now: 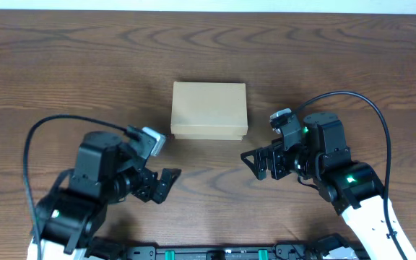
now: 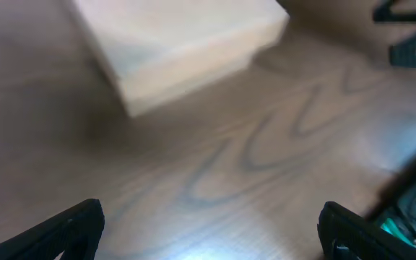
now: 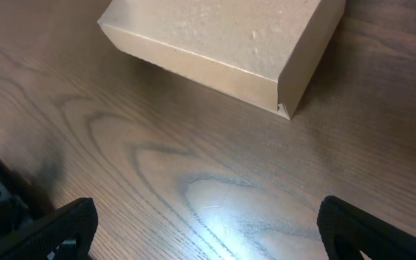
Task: Pack container
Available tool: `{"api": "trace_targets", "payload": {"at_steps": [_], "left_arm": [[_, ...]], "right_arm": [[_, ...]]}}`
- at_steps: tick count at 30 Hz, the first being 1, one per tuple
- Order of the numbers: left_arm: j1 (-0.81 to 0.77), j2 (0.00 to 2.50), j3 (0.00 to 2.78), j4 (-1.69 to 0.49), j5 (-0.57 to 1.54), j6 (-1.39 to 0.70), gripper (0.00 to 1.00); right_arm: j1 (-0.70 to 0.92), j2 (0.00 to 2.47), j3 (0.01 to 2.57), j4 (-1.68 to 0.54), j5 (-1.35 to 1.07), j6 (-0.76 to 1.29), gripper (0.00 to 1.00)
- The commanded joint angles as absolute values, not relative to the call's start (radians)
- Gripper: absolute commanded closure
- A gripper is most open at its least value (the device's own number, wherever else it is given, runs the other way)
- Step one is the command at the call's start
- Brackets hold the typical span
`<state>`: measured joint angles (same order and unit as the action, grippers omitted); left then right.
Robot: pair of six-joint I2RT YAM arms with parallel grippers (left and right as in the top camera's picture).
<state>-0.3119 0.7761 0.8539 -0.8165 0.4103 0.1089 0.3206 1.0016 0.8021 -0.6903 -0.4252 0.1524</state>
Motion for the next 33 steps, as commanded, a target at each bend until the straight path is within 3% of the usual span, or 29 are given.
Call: {"api": "trace_targets", "payload": {"at_steps": [1,12,22,33], "left_arm": [[-0.238,0.669,0.815,-0.757,0.284,0.101,0.05],[0.066,0.236,0.392,-0.431,0.202,-0.106,0.05],[0.093,0.002,0.091,-0.286,0.202,-0.2,0.05],[0.093,0.004,0.081,-0.261,0.199,-0.109,0.05]], "right_arm": [[0.315,1.005,0.801,-0.691,-0.422,0.164,0.01],[0.315,1.005,0.801,-0.691,-0.422,0.164,0.01],[0.315,1.005,0.801,-0.691,-0.422,0.164,0.01],[0.315,1.005,0.801,-0.691,-0.422,0.164,0.01]]}}
